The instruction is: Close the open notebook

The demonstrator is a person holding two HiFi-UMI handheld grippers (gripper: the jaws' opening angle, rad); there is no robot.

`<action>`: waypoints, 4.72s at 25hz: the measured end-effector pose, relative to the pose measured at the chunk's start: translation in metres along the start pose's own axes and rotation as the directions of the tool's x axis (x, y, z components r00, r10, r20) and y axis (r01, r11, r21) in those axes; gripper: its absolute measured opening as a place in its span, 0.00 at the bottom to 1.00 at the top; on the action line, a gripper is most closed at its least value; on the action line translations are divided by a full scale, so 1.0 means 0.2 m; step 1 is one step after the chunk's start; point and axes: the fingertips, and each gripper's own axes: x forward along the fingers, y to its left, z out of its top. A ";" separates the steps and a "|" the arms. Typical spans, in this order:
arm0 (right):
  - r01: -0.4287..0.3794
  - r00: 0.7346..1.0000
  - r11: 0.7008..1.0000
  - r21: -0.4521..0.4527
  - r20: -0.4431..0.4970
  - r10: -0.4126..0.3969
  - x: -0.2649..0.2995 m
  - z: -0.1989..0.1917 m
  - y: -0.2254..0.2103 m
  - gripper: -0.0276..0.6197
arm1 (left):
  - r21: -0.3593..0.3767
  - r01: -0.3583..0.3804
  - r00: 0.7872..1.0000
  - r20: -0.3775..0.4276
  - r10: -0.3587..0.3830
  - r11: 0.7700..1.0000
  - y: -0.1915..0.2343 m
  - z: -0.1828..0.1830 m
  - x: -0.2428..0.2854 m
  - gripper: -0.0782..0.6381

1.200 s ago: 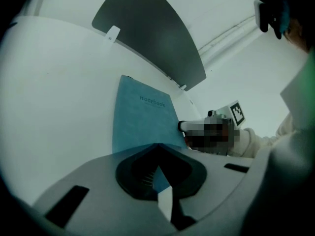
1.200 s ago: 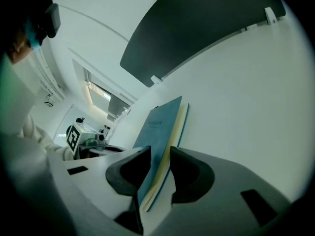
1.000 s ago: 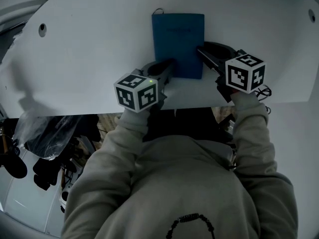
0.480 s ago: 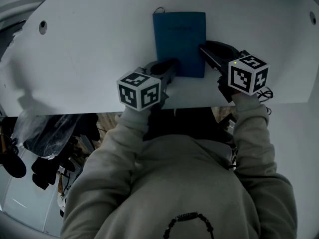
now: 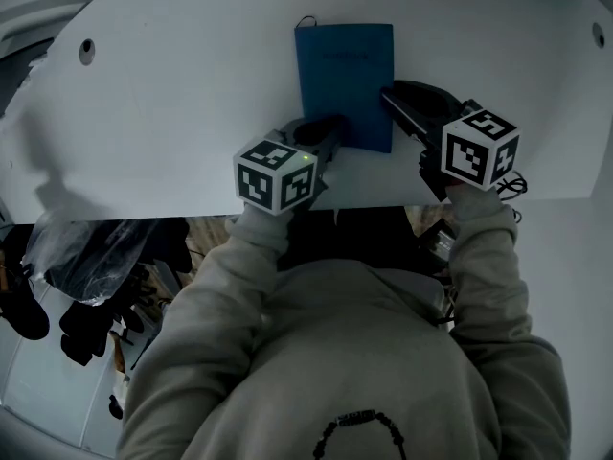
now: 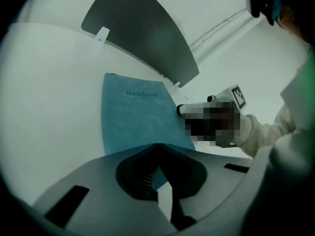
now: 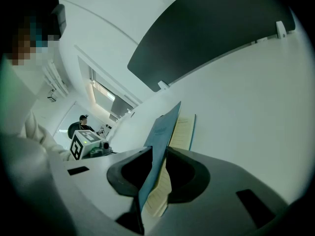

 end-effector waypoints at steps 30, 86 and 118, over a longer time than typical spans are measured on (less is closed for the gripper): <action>-0.214 0.976 0.974 -0.068 0.020 0.216 0.10 0.22 0.56 0.19 | -0.063 -0.182 0.933 0.305 0.193 0.981 0.32 0.11 -0.66 0.11; -0.287 0.954 0.935 -0.211 -0.150 0.259 0.70 0.11 1.11 0.20 | -0.320 -0.254 0.881 0.313 0.355 0.913 0.80 -0.46 -1.18 0.11; -0.293 0.913 0.943 -0.158 -0.338 0.227 1.10 -0.16 1.01 0.20 | -0.357 -0.168 0.875 0.375 0.306 0.919 0.66 -0.47 -1.20 0.11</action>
